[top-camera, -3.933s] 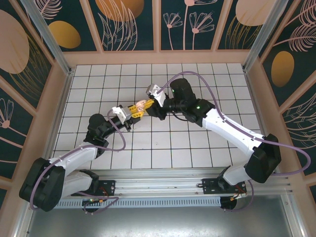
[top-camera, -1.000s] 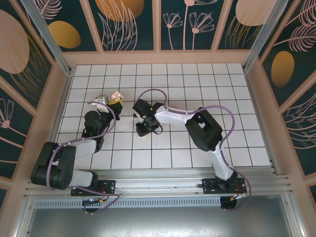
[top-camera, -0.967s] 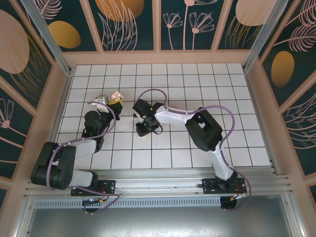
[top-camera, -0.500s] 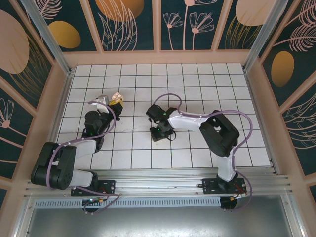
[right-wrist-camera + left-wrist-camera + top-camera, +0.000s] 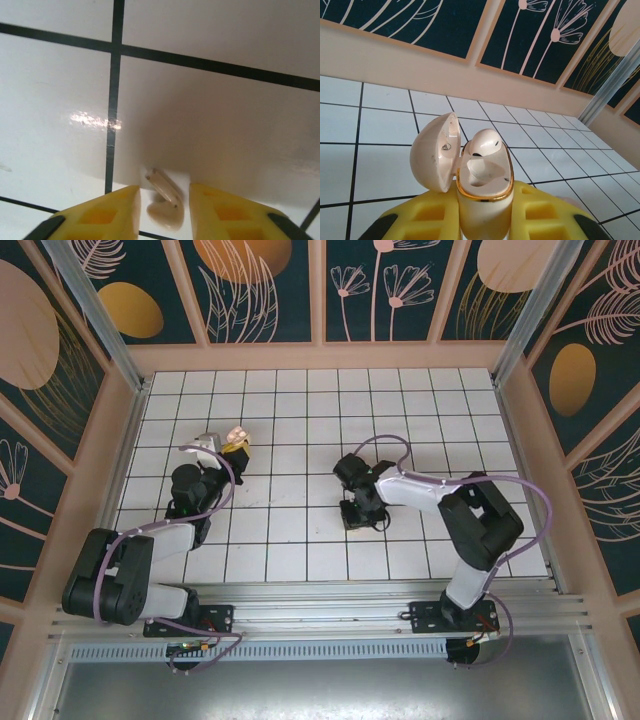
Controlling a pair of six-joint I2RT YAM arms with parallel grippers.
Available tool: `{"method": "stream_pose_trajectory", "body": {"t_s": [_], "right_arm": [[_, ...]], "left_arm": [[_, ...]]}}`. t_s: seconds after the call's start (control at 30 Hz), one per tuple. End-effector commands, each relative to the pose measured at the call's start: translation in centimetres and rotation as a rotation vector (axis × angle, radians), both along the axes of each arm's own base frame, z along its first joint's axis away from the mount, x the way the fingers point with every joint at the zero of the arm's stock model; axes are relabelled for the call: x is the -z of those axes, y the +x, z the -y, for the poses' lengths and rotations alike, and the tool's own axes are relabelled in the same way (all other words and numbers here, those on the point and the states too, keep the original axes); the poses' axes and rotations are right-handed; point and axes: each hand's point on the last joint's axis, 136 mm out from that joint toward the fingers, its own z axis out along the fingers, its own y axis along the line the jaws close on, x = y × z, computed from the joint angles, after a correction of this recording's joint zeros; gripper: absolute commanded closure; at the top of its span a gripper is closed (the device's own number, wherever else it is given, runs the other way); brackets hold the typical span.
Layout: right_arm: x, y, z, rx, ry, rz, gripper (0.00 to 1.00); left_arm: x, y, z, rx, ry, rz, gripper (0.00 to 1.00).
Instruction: Insert the wireless bluetooth earbuds into the charging case
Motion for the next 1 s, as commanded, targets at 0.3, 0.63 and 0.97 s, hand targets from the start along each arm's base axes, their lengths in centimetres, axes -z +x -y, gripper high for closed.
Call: {"method": "stream_pose_trajectory", "body": {"t_s": [0.3,0.63,0.97], "right_arm": [[-0.5,1.4,-1.3,-0.001,0.057,-0.02,0.62],[0.0,0.5,-3.3,-0.075,0.116,-0.071,0.66],[-0.5,-2.0,-4.0,-0.156,0.12,-0.118,0.72]], "left_arm": [[-2.2,0.2,0.2,0.017,0.019,0.068,0.81],[-2.1,0.2,0.2,0.021,0.025,0.068,0.81],[-1.9,0.2,0.2,0.023,0.031,0.064,0.81]]}}
